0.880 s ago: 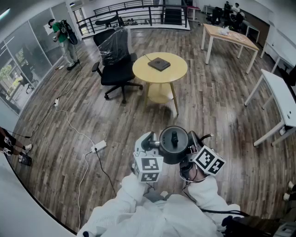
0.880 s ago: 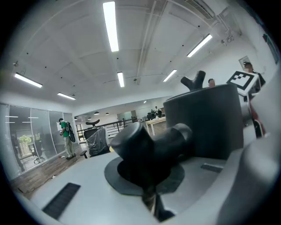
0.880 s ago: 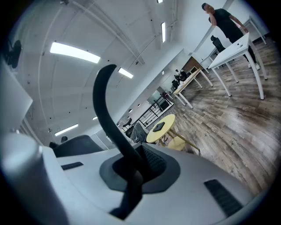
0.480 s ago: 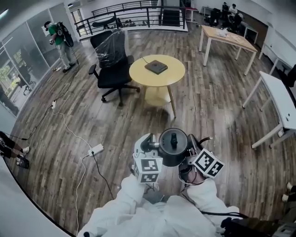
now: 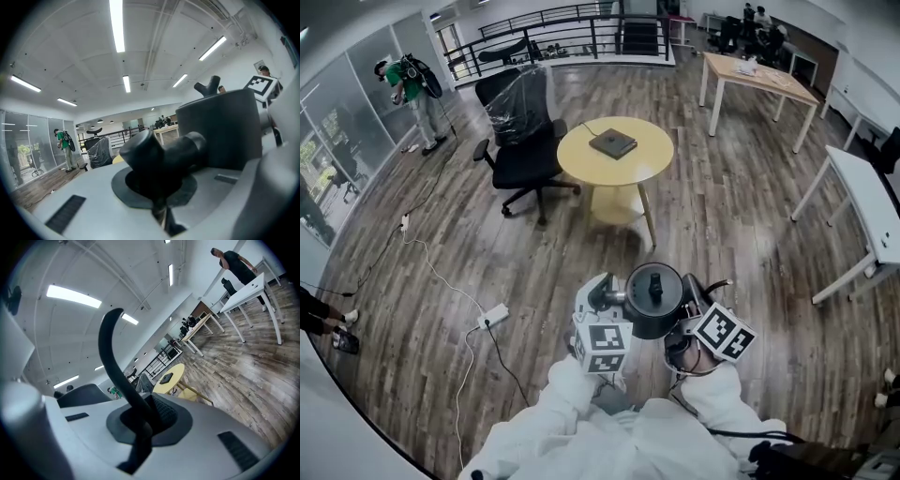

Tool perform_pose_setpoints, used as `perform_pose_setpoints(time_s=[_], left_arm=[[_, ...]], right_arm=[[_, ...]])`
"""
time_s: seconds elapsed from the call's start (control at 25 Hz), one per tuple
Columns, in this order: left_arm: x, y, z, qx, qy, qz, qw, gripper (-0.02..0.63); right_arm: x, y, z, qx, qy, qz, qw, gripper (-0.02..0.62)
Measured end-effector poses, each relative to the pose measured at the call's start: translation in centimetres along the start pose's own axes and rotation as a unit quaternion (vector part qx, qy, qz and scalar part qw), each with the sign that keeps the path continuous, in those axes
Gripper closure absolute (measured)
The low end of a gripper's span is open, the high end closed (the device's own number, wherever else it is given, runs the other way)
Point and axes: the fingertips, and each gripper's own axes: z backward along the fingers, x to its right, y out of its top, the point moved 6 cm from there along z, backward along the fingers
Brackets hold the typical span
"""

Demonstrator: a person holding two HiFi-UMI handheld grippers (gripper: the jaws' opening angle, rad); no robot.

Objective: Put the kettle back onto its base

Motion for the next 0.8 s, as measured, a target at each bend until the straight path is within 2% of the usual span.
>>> perform_pose_setpoints(time_s=[0.24, 0.8], left_arm=[[-2.4, 0.2, -3.2, 0.002, 0.000, 0.002, 1.0000, 0.606], [-11.2, 1.1, -14.1, 0.004, 0.000, 0.004, 1.0000, 0.606]], right_arm=[[-0.4, 0.4, -3.9, 0.001, -0.001, 0.000, 1.000, 0.584], [-2.3, 2.3, -17.8, 0.000, 0.001, 0.004, 1.000, 0.584]])
